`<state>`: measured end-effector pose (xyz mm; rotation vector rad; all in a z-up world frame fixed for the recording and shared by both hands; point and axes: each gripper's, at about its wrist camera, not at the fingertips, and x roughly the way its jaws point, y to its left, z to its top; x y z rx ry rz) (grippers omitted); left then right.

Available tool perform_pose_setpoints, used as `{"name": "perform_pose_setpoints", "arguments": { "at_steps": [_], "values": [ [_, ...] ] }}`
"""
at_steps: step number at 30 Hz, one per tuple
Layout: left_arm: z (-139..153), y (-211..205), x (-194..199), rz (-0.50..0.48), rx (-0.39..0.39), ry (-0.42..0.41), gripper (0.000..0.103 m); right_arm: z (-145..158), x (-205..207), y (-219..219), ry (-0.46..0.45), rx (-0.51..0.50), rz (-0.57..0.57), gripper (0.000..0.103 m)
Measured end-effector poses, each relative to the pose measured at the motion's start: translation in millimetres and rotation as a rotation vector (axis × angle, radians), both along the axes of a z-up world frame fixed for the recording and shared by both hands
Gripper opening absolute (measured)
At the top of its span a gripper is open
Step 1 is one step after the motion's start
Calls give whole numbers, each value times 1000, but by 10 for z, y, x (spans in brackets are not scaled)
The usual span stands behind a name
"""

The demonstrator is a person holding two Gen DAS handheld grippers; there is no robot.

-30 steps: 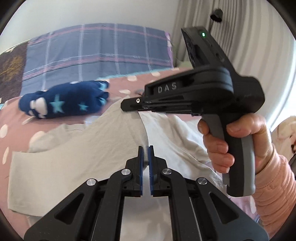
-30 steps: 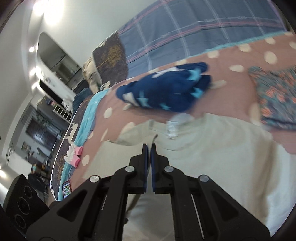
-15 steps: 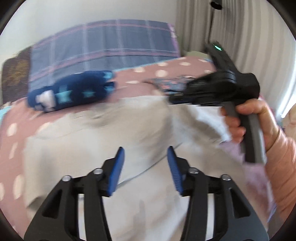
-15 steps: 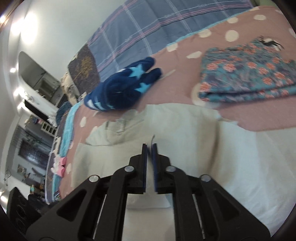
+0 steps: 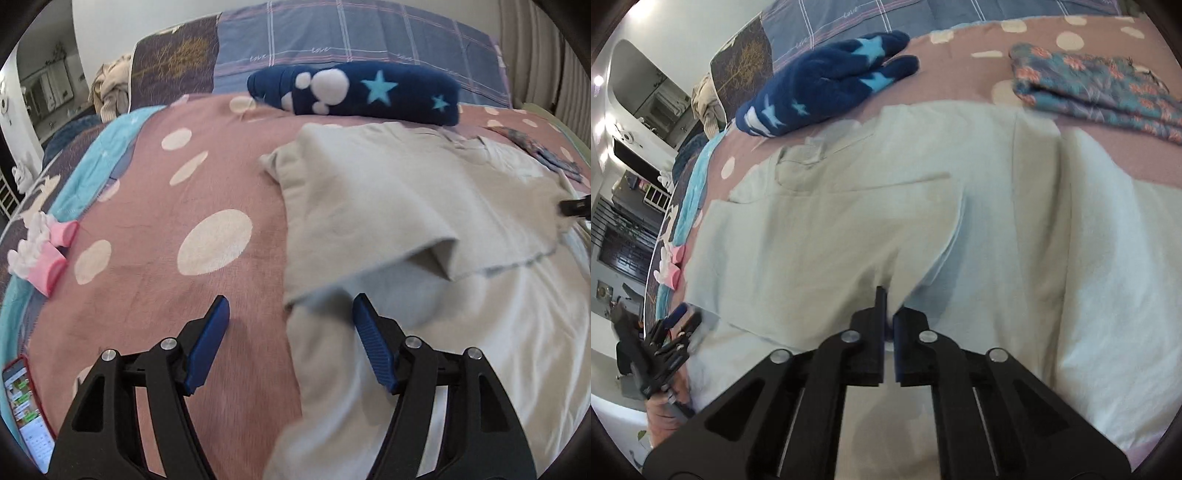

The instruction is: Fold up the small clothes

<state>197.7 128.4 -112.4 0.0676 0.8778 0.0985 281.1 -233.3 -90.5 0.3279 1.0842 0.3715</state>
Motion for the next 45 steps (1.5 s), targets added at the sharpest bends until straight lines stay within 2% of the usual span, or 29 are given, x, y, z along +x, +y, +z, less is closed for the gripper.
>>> {"name": "perform_pose_setpoints", "arguments": {
  "at_steps": [2, 3, 4, 5, 6, 8, 9, 10, 12, 13, 14, 15, 17, 21, 22, 26, 27, 28, 29, 30, 31, 32, 34, 36, 39, 41, 42, 44, 45],
  "values": [
    [3, 81, 91, 24, -41, 6, 70, 170, -72, -113, -13, -15, -55, 3],
    [5, 125, 110, 39, -61, 4, 70, 196, -81, -176, -2, -68, -89, 4],
    [1, 162, 111, 51, -76, 4, 70, 178, -95, -215, 13, -171, -121, 5],
    [-3, 173, 82, 53, -90, 1, 70, 95, -86, -232, 55, -315, -139, 21],
    [-25, 172, 69, 54, -94, -3, 70, 41, -89, -248, 81, -368, -156, 35],
    [-30, 170, 15, 47, -103, -18, 69, 53, -109, -267, 72, -361, -198, 35],
    [-31, 172, 13, 41, -112, -22, 69, 136, -104, -172, 41, -336, -181, 35],
    [-32, 167, 15, 34, -121, -23, 67, 249, -88, -3, -10, -319, -140, 35],
    [-30, 155, 8, 17, -136, -28, 60, 461, -43, 434, -99, -323, -40, 42],
    [-23, 155, 15, 8, -142, -30, 54, 556, -8, 686, -134, -313, 25, 42],
    [-16, 153, 8, -7, -156, -35, 47, 625, 32, 941, -157, -294, 91, 42],
    [-10, 149, 4, -18, -169, -38, 45, 687, 109, 1309, -169, -262, 181, 42],
    [-8, 165, 9, -32, -200, -47, 40, 742, 248, 1843, -174, -225, 287, 42],
    [-15, 218, 17, -42, -260, -53, 38, 622, 639, 3015, -145, -206, 455, 42],
    [-13, 235, 13, -45, -277, -58, 38, 566, 705, 3176, -138, -217, 474, 42],
    [-16, 289, 25, -53, -328, -64, 37, 270, 926, 3846, -104, -342, 531, 43],
    [-19, 295, 31, -55, -338, -65, 35, 206, 965, 3952, -99, -373, 546, 48],
    [-26, 309, 46, -58, -358, -66, 26, 125, 993, 4056, -96, -413, 562, 49],
    [-38, 331, 50, -61, -377, -65, 11, 53, 1027, 4084, -95, -444, 571, 49],
    [-46, 355, 56, -60, -402, -67, 10, -59, 1063, 4185, -85, -500, 582, 29],
    [-45, 378, 48, -52, -415, -74, 9, -125, 1098, 4227, -69, -536, 573, 3],
    [-35, 404, 18, -44, -420, -89, 8, -156, 1135, 4206, -64, -534, 548, 3],
    [4, 442, -51, -5, -392, -120, 8, -103, 1222, 4224, -79, -434, 503, 3],
    [-3, 486, -87, 28, -381, -125, 8, -93, 1301, 4285, -89, -375, 491, 2],
    [-145, 564, -10, 44, -439, -57, 8, -285, 1374, 4360, -61, -395, 506, 2],
    [-142, 633, -48, 50, -484, -72, 11, -281, 1335, 4292, -100, -369, 512, 4],
    [-144, 651, -72, 52, -494, -79, 11, -215, 1304, 4208, -109, -358, 488, 23],
    [-146, 708, -122, 66, -525, -88, 16, -2, 1228, 3920, -153, -316, 418, 46],
    [-132, 725, -143, 70, -535, -96, 18, 160, 1142, 3692, -189, -287, 388, 46]
  ]
}}
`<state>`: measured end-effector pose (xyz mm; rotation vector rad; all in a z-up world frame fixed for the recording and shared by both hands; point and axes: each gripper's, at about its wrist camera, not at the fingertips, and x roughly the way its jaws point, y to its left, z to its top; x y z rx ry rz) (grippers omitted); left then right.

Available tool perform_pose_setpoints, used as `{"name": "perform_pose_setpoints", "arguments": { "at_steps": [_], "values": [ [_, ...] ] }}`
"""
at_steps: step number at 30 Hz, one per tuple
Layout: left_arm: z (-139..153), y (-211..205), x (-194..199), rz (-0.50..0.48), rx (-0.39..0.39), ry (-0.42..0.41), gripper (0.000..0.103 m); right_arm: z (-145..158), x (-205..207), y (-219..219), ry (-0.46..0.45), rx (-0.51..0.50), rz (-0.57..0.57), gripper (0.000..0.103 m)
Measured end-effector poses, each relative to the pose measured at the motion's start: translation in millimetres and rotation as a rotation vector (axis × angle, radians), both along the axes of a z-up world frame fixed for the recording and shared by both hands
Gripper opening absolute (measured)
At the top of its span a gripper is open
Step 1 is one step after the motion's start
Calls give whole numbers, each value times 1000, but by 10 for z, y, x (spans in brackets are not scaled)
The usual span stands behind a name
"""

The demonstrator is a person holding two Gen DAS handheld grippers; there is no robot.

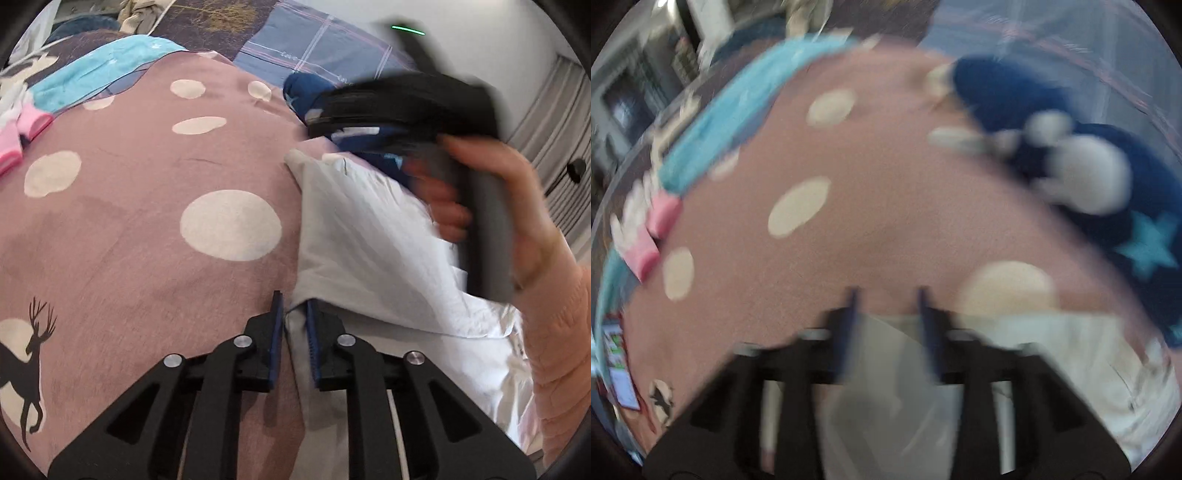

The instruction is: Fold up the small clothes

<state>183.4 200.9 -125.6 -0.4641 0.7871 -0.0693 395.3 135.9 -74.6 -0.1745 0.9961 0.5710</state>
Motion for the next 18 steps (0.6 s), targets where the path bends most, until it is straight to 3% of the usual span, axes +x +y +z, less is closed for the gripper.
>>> {"name": "perform_pose_setpoints", "arguments": {
  "at_steps": [4, 6, 9, 12, 13, 15, 16, 18],
  "values": [
    [209, 2, -234, 47, 59, -68, 21, 434, -522, -1111, -105, 55, -63, 46],
    [363, -3, -332, 20, 76, -121, 21, 506, -825, -1736, -129, 86, -106, 40],
    [610, -189, -387, -37, 119, -193, 21, 382, -1219, -2654, -80, 106, -223, 36],
    [711, -467, -194, -122, 126, -204, 21, 63, -1433, -3344, -2, 170, -355, 33],
    [706, -536, -82, -144, 123, -189, 21, -91, -1467, -3519, 56, 203, -397, 30],
    [540, -693, 245, -160, 151, -82, 21, -428, -1497, -3762, 170, 191, -499, 13],
    [381, -771, 416, -150, 181, -11, 21, -534, -1527, -3848, 175, 197, -528, 4],
    [72, -829, 619, -156, 220, 102, 21, -584, -1591, -3937, 144, 247, -514, 0]
  ]
}}
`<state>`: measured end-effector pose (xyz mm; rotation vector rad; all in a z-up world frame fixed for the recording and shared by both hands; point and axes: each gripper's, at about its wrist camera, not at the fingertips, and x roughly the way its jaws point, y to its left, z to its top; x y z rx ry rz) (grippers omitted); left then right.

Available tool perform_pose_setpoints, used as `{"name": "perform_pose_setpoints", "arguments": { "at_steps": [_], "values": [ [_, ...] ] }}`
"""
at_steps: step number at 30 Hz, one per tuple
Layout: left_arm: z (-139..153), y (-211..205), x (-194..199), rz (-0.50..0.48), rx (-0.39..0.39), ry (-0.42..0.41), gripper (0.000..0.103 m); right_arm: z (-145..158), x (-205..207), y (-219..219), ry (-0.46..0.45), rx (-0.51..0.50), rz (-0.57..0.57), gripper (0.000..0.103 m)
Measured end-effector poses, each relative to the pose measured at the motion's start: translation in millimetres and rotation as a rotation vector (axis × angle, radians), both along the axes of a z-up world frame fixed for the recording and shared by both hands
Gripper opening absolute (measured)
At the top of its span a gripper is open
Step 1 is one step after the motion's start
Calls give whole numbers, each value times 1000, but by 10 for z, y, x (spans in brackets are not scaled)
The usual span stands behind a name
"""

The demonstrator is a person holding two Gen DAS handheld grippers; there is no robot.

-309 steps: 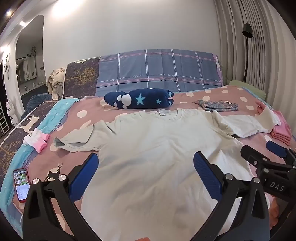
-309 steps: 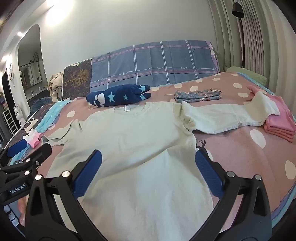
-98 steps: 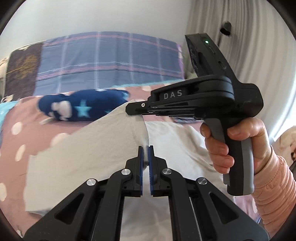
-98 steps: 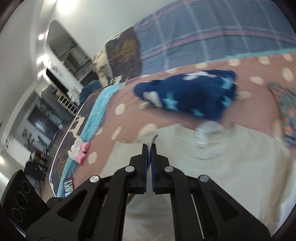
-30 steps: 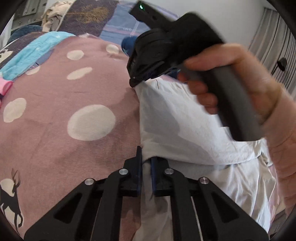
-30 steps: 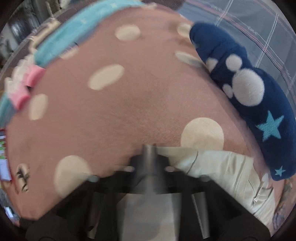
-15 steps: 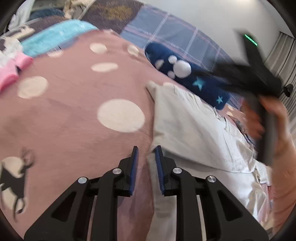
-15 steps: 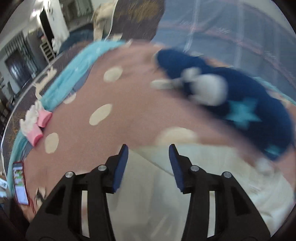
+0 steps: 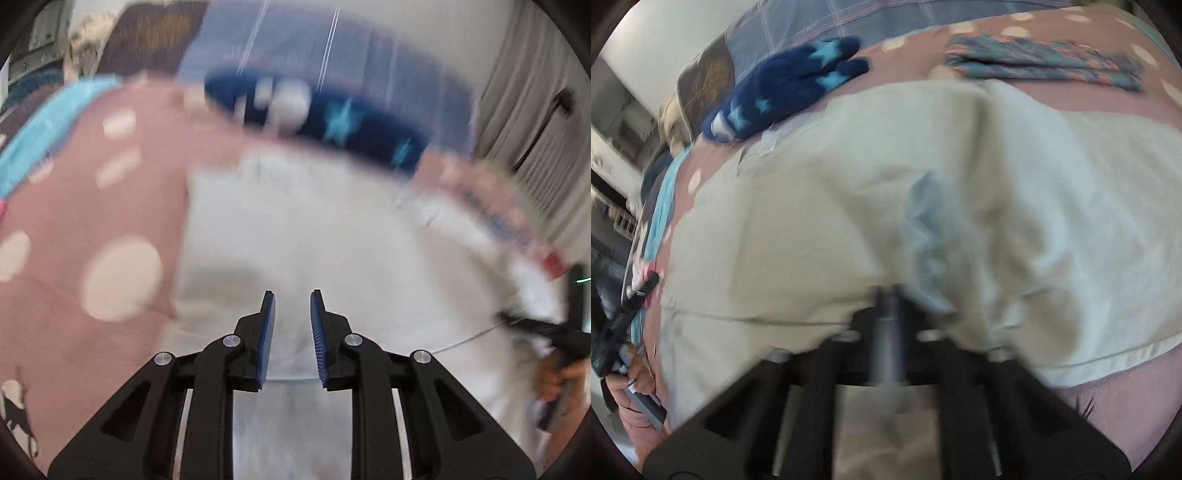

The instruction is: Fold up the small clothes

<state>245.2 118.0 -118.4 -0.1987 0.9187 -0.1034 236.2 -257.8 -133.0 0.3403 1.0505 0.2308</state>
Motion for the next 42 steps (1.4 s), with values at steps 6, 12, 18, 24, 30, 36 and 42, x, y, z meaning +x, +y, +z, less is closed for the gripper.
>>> {"name": "perform_pose_setpoints", "arguments": {
  "at_steps": [6, 12, 18, 24, 30, 36, 42],
  "values": [
    [-86, -158, 20, -1, 122, -30, 21, 151, -148, -66, -55, -9, -15, 0],
    [77, -386, -87, 0, 247, -61, 21, 469, -393, -715, -155, 86, -60, 6],
    [290, -946, -76, -138, 134, -94, 26, 353, 37, -792, -97, 287, -7, 23],
    [-18, -1320, -6, -187, 235, -72, 36, 124, 647, -432, 88, 402, 55, 45],
    [-15, -1257, 8, -186, 212, -78, 36, 270, 900, -376, -68, 464, -29, 8],
    [-25, -1296, 10, -185, 215, -85, 36, 465, 627, -290, -210, -87, -159, 6],
    [-21, -1303, -5, -183, 223, -89, 36, 528, 203, -135, -182, 142, 99, 19]
  ]
}}
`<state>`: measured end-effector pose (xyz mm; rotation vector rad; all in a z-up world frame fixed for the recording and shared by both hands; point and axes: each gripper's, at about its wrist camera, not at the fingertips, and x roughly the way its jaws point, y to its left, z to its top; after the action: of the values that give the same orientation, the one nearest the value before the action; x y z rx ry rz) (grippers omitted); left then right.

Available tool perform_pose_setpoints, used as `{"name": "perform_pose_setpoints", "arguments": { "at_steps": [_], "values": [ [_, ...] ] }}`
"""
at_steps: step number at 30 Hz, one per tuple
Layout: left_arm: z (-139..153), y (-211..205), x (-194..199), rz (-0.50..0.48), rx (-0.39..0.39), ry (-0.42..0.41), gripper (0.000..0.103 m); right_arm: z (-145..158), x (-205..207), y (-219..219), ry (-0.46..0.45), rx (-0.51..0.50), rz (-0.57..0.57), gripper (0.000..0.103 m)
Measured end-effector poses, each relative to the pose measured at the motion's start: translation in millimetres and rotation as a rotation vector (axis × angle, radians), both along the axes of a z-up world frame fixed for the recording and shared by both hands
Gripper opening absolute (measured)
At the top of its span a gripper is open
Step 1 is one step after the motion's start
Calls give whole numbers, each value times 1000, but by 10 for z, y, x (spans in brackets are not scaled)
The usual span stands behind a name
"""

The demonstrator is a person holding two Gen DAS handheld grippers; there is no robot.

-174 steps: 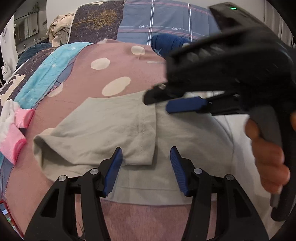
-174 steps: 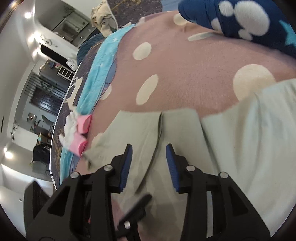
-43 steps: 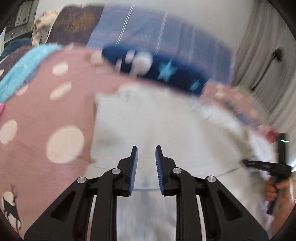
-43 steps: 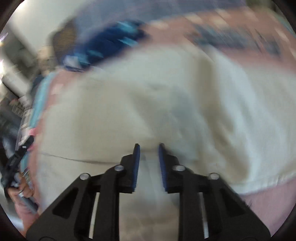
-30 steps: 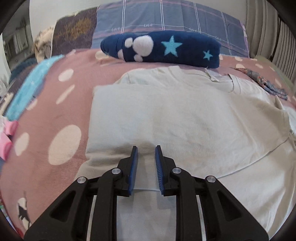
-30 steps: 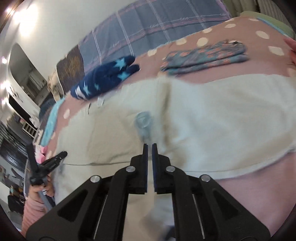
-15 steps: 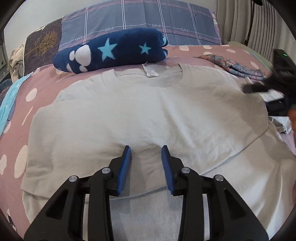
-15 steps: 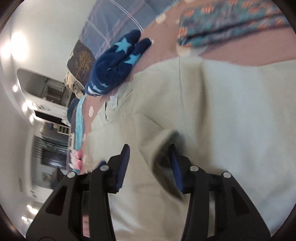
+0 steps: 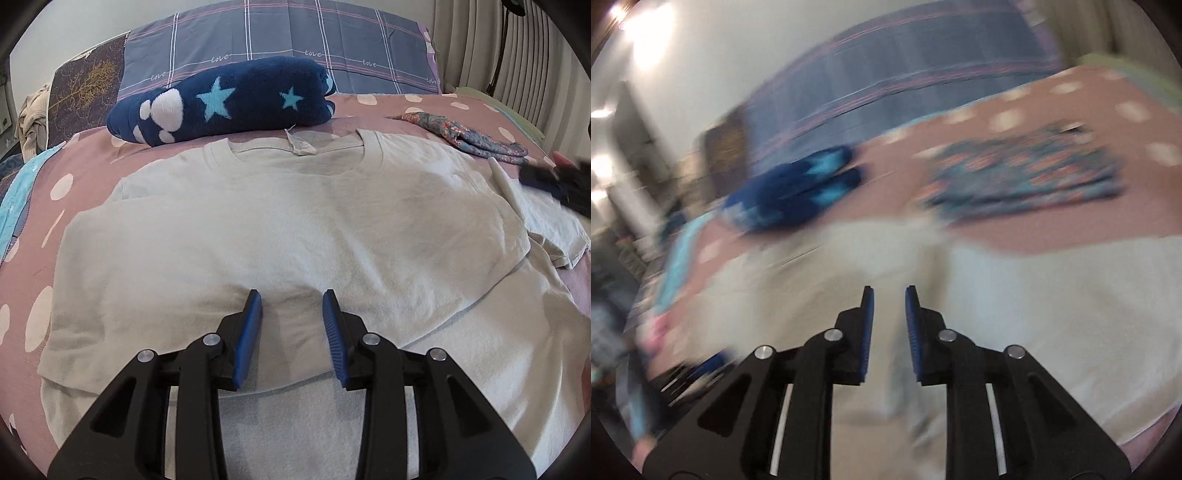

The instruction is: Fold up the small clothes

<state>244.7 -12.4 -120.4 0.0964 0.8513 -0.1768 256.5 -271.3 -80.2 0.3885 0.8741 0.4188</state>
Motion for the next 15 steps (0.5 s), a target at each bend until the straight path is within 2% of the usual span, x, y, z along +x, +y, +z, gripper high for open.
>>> {"name": "perform_pose_setpoints", "arguments": {
  "at_steps": [1, 2, 3, 4, 6, 8, 11, 13, 15],
  "values": [
    [1, -5, -3, 0, 3, -1, 36, -86, -31, 81, 47, -12, 50, 17],
    [1, -14, -8, 1, 9, -3, 37, -205, -29, 178, 101, -82, 65, 18],
    [1, -25, -13, 1, 16, -6, 37, -382, -30, 254, 157, -235, 27, 3],
    [0, -26, -13, 0, 21, -8, 37, -426, -72, 249, 127, -274, 2, 0],
    [1, -36, -18, 2, 30, -12, 37, -306, -255, 148, 99, -220, -38, 1],
    [2, -25, -17, 2, 25, -11, 37, -123, -521, -37, 19, -149, -89, 10],
    [1, -12, -12, 2, 15, -9, 37, 195, -1034, -548, -127, -88, -213, 23],
    [1, -15, -12, 2, 18, -9, 37, 359, -1359, -1127, -193, -45, -381, 30],
    [1, -23, -14, 2, 27, -12, 37, 434, -1658, -1791, -212, 20, -581, 37]
  ]
}}
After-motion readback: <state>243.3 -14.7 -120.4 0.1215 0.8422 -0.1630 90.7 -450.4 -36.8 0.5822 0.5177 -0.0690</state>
